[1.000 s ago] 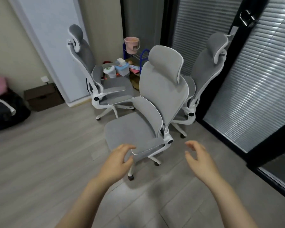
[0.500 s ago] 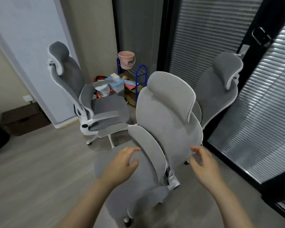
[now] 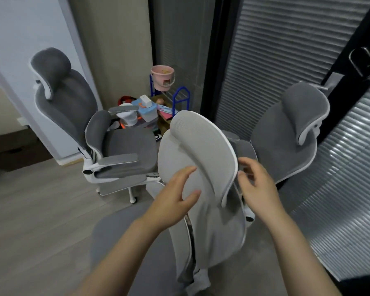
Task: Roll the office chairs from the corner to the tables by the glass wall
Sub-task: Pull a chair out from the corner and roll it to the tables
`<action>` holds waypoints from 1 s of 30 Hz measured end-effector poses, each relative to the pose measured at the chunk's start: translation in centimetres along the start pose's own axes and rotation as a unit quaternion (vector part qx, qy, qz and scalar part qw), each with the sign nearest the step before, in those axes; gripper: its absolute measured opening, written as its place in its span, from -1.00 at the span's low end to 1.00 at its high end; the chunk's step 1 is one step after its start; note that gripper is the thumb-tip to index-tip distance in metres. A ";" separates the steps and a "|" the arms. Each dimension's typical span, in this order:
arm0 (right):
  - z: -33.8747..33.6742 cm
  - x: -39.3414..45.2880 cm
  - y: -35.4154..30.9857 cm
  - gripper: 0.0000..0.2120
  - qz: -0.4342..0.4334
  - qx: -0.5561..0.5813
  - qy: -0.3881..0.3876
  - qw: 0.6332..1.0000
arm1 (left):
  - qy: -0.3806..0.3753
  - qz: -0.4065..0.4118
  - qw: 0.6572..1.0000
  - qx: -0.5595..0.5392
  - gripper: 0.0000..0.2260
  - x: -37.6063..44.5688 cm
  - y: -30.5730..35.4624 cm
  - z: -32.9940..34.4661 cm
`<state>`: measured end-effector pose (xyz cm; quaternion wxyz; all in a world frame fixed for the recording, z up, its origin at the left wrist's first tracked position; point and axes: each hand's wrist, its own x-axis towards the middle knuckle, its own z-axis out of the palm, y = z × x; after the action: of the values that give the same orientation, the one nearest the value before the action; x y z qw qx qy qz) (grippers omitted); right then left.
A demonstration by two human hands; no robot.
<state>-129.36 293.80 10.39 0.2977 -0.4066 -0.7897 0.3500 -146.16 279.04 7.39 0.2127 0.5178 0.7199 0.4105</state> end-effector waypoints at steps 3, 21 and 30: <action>-0.7 4.6 -0.3 -0.66 -0.003 0.054 -0.080 0.995 | 0.033 -0.004 0.998 -0.050 -0.34 2.0 1.4 2.9; 5.6 14.2 -4.8 -0.54 -0.070 0.072 -0.324 0.941 | 0.143 -0.093 0.985 -0.002 -0.20 1.7 4.3 7.8; 8.1 7.8 -7.4 -0.51 -0.122 -0.005 -0.301 0.946 | 0.240 -0.145 0.958 -0.054 -0.34 -7.3 3.1 4.1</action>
<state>-142.54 294.76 13.00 0.0844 -0.1841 -0.8880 0.4128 -138.63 274.29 6.70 0.1187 0.2815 0.7937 0.5260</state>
